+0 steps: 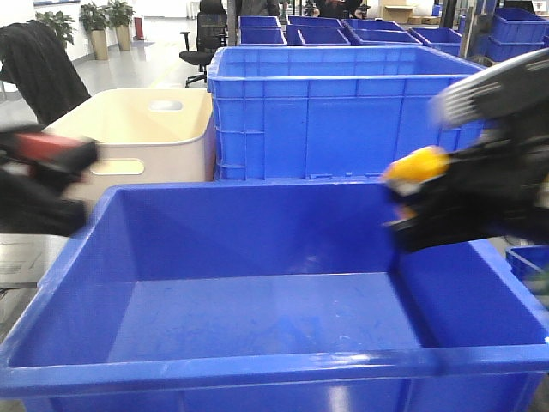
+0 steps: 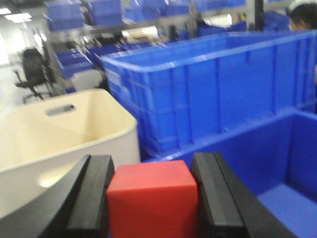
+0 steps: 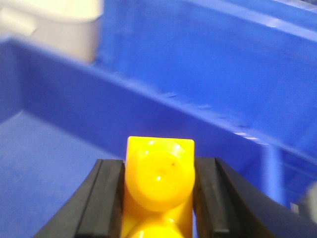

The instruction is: Pick red and yellow blocks into blue bin

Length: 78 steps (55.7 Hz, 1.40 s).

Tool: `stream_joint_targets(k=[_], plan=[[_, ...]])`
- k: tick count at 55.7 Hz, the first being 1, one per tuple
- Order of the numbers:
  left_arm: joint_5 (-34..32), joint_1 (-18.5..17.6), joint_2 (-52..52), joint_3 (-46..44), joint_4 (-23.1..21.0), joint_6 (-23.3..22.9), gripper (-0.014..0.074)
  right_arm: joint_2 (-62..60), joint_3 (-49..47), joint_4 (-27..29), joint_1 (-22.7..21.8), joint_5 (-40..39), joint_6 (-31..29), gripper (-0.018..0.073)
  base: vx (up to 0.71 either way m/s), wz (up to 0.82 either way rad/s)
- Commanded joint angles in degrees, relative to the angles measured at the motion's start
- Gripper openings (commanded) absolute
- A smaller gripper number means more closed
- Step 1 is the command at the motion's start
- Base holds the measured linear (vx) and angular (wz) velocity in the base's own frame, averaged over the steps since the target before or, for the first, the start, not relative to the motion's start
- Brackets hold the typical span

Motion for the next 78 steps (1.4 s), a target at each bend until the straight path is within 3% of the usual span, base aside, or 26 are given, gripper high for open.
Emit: stream_joint_targets(k=[1,10,19,32,38,45,55,69,78], plan=[[-8.33,-1.64,3.51,-3.02,0.11,0.08,0.0006,3.02,-3.60,1.19,0.72,-4.85,-0.98,-0.0007,0.00,0.00],[-10.02,-3.12,8.40,-3.10,0.11,0.08,0.0069,7.32,-3.53,4.91,0.83,-4.71,3.69,0.0010,0.00,0.00],[-7.68,-3.77,11.54,-3.10,0.11,0.08,0.0229,8.78,-3.53,5.08,0.83,-4.65,4.08,0.0090,0.00,0.00],[-7.73,-4.21,12.25,-3.10,0.11,0.08,0.0500,8.78,-3.53,5.08,0.83,-4.50,4.08,0.0393,0.00,0.00],[-7.41,-4.21,12.25,-3.10,0.11,0.08,0.0553,8.78,-3.53,6.11,0.83,-4.50,4.61,0.0541,0.00,0.00],[-4.72,-4.21,11.49,-3.10,0.11,0.08,0.0554,7.47,-3.53,6.97,0.83,-4.07,5.44,0.0605,0.00,0.00],[-3.13,-3.21,4.56,-3.10,0.34,0.49,0.0488,0.90,-3.48,6.56,0.04,-1.82,5.87,0.0518,0.00,0.00],[3.99,-2.41,-11.60,1.10,2.26,1.20,0.0211,-11.02,2.33,3.75,-0.90,-1.21,5.64,0.0189,0.00,0.00],[5.10,-2.41,-17.84,3.41,3.51,1.14,0.0054,-14.03,4.22,4.00,-0.90,-1.69,5.64,0.0010,0.00,0.00]])
